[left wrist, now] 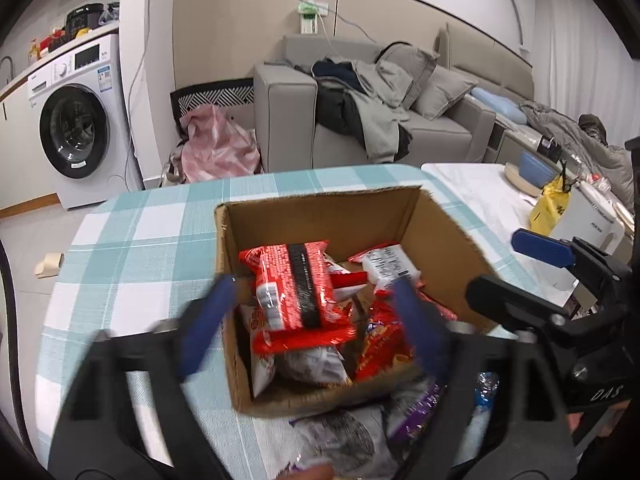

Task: Organize snacks
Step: 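Move both open tools back to the remaining snacks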

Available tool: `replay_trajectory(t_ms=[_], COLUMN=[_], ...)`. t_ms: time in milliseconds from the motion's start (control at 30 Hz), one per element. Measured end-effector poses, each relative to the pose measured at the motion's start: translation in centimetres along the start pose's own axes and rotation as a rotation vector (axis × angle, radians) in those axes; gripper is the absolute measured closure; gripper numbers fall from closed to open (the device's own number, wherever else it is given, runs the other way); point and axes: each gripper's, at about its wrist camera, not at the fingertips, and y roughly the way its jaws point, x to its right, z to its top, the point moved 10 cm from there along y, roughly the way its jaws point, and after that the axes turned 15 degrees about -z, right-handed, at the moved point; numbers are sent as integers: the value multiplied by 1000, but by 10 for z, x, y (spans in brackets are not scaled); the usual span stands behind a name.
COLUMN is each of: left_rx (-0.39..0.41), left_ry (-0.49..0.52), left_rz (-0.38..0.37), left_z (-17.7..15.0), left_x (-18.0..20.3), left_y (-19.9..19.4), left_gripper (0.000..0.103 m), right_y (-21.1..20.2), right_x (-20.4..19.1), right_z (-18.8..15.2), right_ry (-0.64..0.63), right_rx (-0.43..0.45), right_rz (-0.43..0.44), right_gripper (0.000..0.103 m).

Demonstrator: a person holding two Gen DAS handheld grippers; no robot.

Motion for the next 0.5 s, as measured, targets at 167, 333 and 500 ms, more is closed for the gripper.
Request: replay_trajectory(t_ms=[167,333,500], left_rx=[18,31,20], left_ry=[3,-6,-13], left_rz=[35,66,87], left_z=[-6,-22,-46], left_x=[9,8,3], left_y=[-35,-69,-94], left_gripper=[1,1,1], right_y=[-26,-51,-58], right_x=[15,24,30], right_z=[-5,-14,-33], right_ry=[21,-20,-13], right_rx=[-15,13,-37], right_rz=[4,-34,-35], right_gripper=[0,0,0])
